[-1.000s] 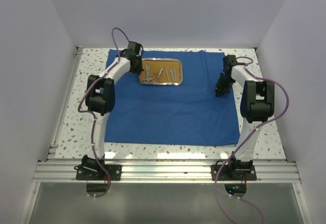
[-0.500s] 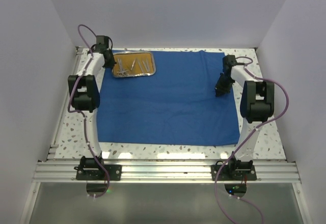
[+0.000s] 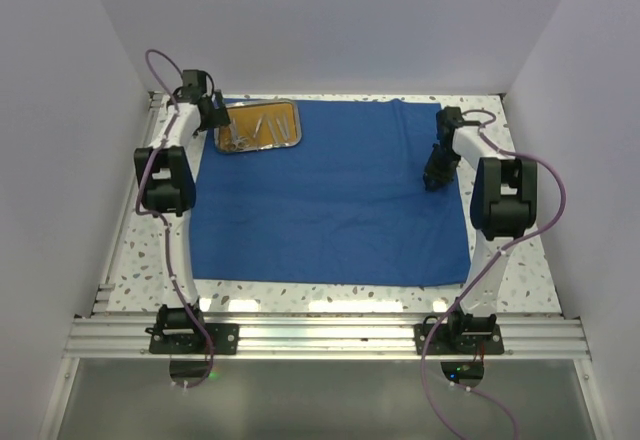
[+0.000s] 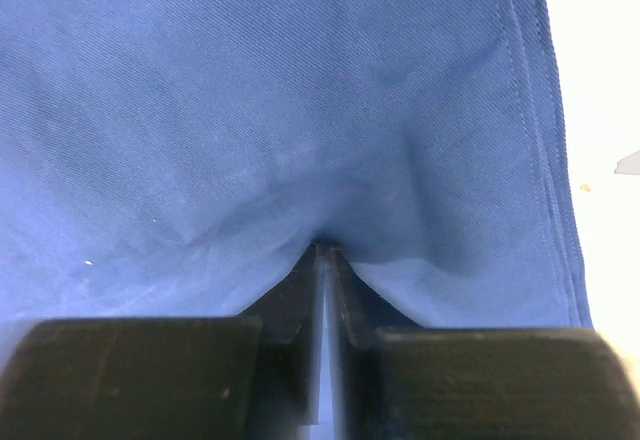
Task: Open and lay out the surgical kit
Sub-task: Move the container from the surgical kit, then pick up the medical item from the container.
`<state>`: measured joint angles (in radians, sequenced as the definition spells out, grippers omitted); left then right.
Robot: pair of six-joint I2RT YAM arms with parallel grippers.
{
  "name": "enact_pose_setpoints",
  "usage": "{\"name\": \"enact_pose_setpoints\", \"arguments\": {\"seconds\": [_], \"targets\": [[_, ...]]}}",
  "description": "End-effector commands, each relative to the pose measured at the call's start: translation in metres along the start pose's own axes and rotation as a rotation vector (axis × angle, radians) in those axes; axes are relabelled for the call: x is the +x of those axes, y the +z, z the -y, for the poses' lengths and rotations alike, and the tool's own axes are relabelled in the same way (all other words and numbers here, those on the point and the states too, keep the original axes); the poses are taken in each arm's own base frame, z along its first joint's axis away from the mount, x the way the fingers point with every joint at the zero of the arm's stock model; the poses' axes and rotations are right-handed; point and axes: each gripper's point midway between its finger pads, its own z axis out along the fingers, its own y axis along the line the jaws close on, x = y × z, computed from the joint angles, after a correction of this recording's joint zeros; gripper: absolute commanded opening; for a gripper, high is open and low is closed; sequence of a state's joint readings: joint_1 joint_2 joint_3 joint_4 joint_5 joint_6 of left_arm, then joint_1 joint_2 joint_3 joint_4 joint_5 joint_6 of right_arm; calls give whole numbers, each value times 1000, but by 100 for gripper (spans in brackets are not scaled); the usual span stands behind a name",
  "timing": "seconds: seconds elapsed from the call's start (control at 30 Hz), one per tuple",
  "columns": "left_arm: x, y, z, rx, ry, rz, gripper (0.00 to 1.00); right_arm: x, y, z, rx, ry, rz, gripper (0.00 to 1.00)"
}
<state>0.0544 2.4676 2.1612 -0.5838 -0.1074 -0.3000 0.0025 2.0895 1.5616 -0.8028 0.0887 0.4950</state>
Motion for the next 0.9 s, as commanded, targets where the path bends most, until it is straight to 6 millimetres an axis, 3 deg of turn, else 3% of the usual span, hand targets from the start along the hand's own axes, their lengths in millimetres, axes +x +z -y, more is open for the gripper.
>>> {"name": "enact_pose_setpoints", "arguments": {"seconds": [0.0,0.07,0.1,0.17,0.27,0.3,0.33,0.37,0.4,0.47,0.5,0.6,0.87], "targets": [[-53,-30,-8,-60,-110,137,91,-5,-10,19,49,-14,38,25],[-65,-50,-4,-72,-128,170,91,-11,-27,12,2,-3,86,56],[-71,-58,-5,-97,-159,190,90,-10,-31,11,-9,0,96,78],[-74,-72,-1,-94,-175,192,88,-13,-47,8,-37,4,129,84],[-63,-83,11,-72,-175,175,84,-14,-61,9,-52,2,152,87],[-49,-77,15,-50,-145,136,82,-16,-73,9,-65,4,177,87],[-38,-82,42,-22,-99,125,82,-15,-78,10,-69,-2,186,87],[-28,-82,51,-22,-76,108,81,-11,-85,1,-83,-29,199,87],[-9,-82,74,4,-24,79,81,-12,-94,2,-87,-34,220,87],[5,-88,98,32,12,66,81,-11,-104,4,-89,-47,244,87],[16,-92,119,68,42,53,81,-8,-106,7,-82,-50,245,87],[28,-99,142,85,77,49,80,-4,-119,11,-91,-58,272,87],[42,-97,139,21,95,28,70,11,-130,7,-155,-64,280,86]]}}
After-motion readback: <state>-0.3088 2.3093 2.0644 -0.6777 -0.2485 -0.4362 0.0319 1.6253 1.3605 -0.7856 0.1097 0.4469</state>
